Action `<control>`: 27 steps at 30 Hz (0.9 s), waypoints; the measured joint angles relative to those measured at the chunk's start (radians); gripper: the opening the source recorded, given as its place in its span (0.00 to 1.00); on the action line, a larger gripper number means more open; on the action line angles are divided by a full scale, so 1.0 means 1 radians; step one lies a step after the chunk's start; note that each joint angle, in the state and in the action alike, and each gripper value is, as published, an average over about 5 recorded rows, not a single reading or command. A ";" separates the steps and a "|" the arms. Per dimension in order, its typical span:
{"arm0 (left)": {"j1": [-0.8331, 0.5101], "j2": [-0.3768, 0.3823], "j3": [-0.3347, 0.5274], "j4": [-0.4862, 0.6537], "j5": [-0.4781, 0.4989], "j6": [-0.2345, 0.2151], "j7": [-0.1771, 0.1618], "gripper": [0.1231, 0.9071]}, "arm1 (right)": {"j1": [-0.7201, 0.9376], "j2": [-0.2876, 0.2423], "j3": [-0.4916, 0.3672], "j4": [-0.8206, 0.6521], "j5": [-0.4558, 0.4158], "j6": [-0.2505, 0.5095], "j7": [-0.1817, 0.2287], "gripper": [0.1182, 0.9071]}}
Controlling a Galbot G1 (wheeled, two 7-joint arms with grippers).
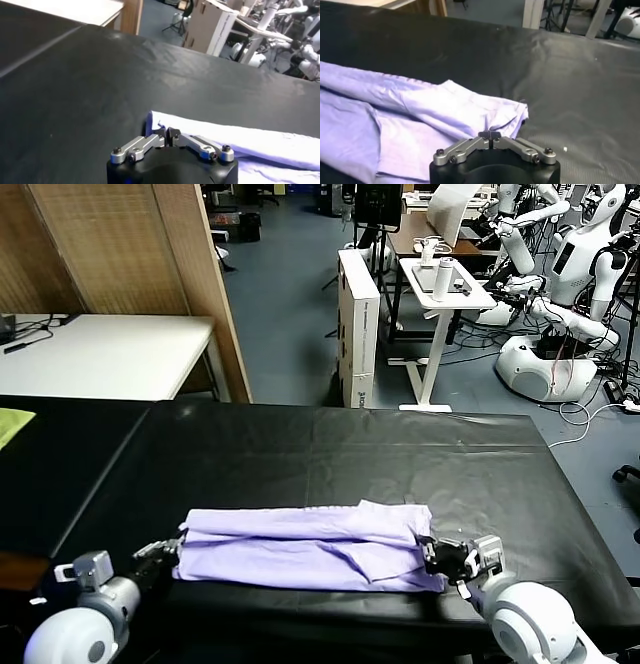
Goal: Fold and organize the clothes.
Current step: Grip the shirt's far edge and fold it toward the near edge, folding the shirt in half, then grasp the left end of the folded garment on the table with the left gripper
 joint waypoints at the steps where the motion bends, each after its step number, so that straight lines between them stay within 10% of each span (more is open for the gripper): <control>1: 0.006 -0.004 -0.003 -0.006 0.002 0.000 -0.003 0.35 | -0.006 -0.001 0.004 0.006 0.000 0.000 0.000 0.37; 10: 0.058 -0.039 -0.050 -0.042 0.012 -0.009 -0.010 0.97 | -0.032 0.006 0.066 0.037 0.045 0.000 0.015 0.95; 27: -0.151 0.003 -0.011 0.075 -0.003 0.011 -0.032 1.00 | 0.198 0.095 0.002 -0.162 0.027 0.000 0.028 1.00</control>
